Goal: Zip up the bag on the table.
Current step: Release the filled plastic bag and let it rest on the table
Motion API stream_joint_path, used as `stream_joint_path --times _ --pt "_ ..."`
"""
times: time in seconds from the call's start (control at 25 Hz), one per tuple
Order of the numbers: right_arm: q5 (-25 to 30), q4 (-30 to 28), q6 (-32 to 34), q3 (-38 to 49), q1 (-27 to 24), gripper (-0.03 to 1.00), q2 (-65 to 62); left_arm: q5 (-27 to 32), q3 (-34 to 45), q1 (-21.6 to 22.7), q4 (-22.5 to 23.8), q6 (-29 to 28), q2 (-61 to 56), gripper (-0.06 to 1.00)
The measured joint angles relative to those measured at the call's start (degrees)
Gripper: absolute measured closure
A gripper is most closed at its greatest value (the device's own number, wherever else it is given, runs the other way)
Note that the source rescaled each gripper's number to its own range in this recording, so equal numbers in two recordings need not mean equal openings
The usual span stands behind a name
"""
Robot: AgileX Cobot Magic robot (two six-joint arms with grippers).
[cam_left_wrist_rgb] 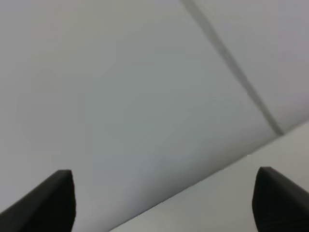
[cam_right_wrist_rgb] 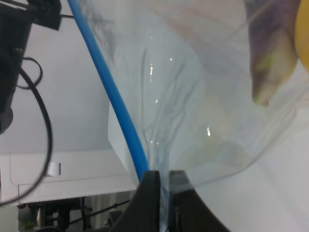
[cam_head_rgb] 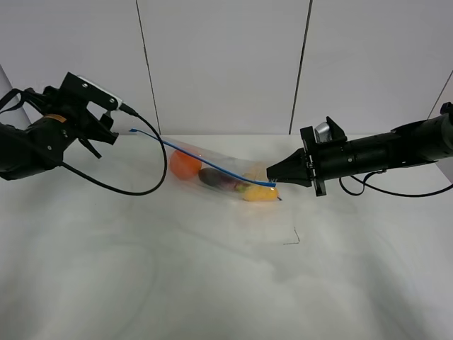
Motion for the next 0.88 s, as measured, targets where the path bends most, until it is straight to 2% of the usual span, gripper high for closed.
stream_joint_path --times 0.12,0.24,0.32,0.52,0.6,0.72,0.88 --pt "0.0 0.0 0.0 0.0 0.0 0.97 0.0 1.9 0.0 2.2 -1.2 -5.2 -0.2 -0.06" --pt "0.0 0.0 0.0 0.0 0.0 0.97 0.0 11.5 -0.8 3.9 -1.4 -10.1 -1.7 -0.06" --pt "0.0 0.0 0.0 0.0 0.0 0.97 0.0 20.5 -3.0 5.1 -1.4 -11.6 -2.8 -0.06" --pt "0.0 0.1 0.0 0.0 0.0 0.97 0.0 51.7 -13.2 9.1 -1.4 -13.6 -4.1 -0.06" --pt "0.0 0.2 0.0 0.0 0.0 0.97 0.0 63.4 -18.1 10.3 -1.4 -16.1 -4.0 -0.06" --pt "0.0 0.2 0.0 0.0 0.0 0.97 0.0 78.2 -23.7 11.3 0.0 -22.5 -4.0 -0.06" --pt "0.0 0.2 0.0 0.0 0.0 0.97 0.0 94.4 -29.8 11.3 7.7 -35.7 -3.3 -0.06"
